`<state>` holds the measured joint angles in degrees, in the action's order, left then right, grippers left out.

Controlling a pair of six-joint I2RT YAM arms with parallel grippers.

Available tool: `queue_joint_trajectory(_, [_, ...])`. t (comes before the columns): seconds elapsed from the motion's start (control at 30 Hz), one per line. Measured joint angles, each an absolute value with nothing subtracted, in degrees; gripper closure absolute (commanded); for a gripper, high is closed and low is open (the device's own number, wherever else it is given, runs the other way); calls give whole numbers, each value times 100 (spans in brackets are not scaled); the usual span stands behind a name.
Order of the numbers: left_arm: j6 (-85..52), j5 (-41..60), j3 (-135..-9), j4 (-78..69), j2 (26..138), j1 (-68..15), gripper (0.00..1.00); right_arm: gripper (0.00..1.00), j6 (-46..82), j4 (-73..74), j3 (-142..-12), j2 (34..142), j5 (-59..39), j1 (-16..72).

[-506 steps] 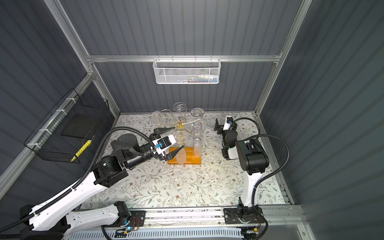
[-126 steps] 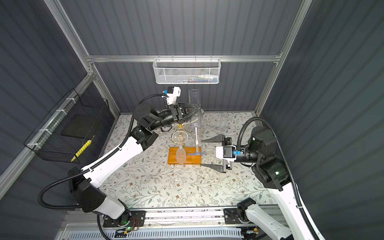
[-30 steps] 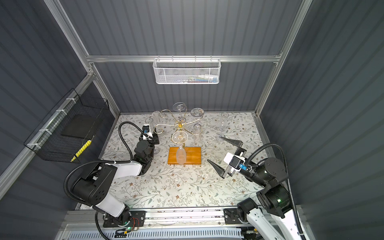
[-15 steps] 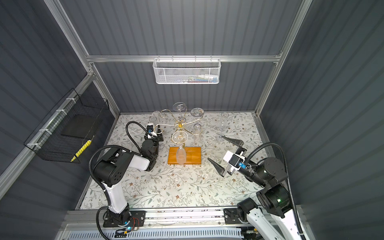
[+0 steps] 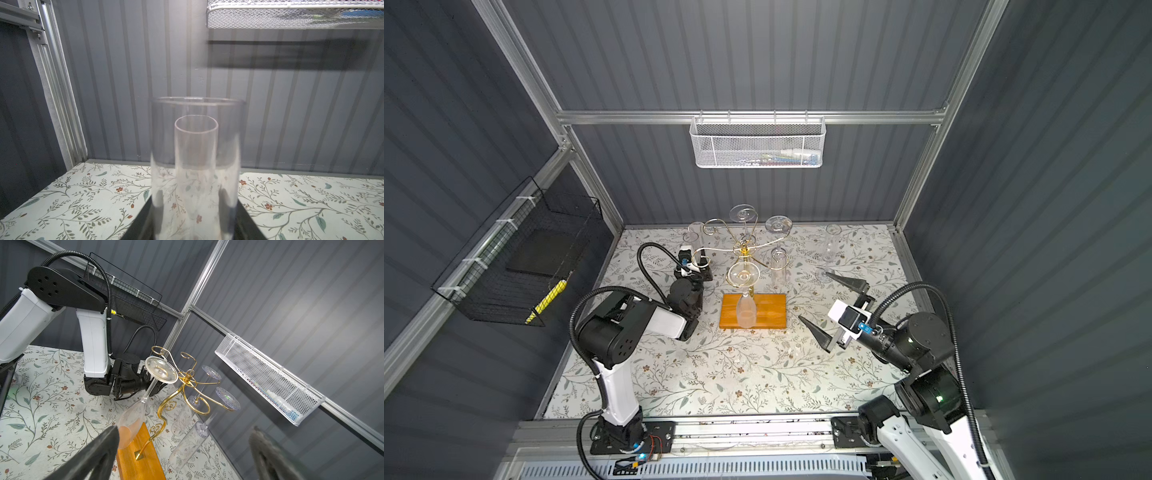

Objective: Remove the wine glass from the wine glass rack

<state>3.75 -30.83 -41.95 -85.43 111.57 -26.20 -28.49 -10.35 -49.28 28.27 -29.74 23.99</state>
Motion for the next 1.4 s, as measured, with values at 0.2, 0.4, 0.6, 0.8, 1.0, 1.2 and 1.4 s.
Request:
queue_joint_trajectory(0.2, [353,-3083,-4165,-8536,11157,-2620,42,1,-2849,-1037,-4928,2827,-2974,2399])
queue_joint_trajectory(0.4, [336,-3083,-4152,-8534,11157,-2620,39,1,-2845,-1037,-4928,2821,-2974,2401])
queue_joint_trajectory(0.6, [331,-3083,-4119,-8536,11157,-2620,35,1,-2845,-1039,-4928,2814,-2971,2399])
queue_joint_trajectory(0.8, [314,-3083,-4021,-8538,11155,-2617,26,1,-2836,-1039,-4928,2810,-2974,2399])
queue_joint_trajectory(1.0, [338,-3087,-3833,-8530,11083,-2615,17,1,-2786,-1039,-4917,2751,-2971,2399])
queue_joint_trajectory(1.2, [338,-3146,-3614,-8534,10750,-2615,11,1,-2707,-1039,-4890,2727,-2971,2401])
queue_joint_trajectory(1.4, [318,-3151,-3426,-8538,10471,-2615,10,1,-2648,-1035,-4886,2714,-2954,2401])
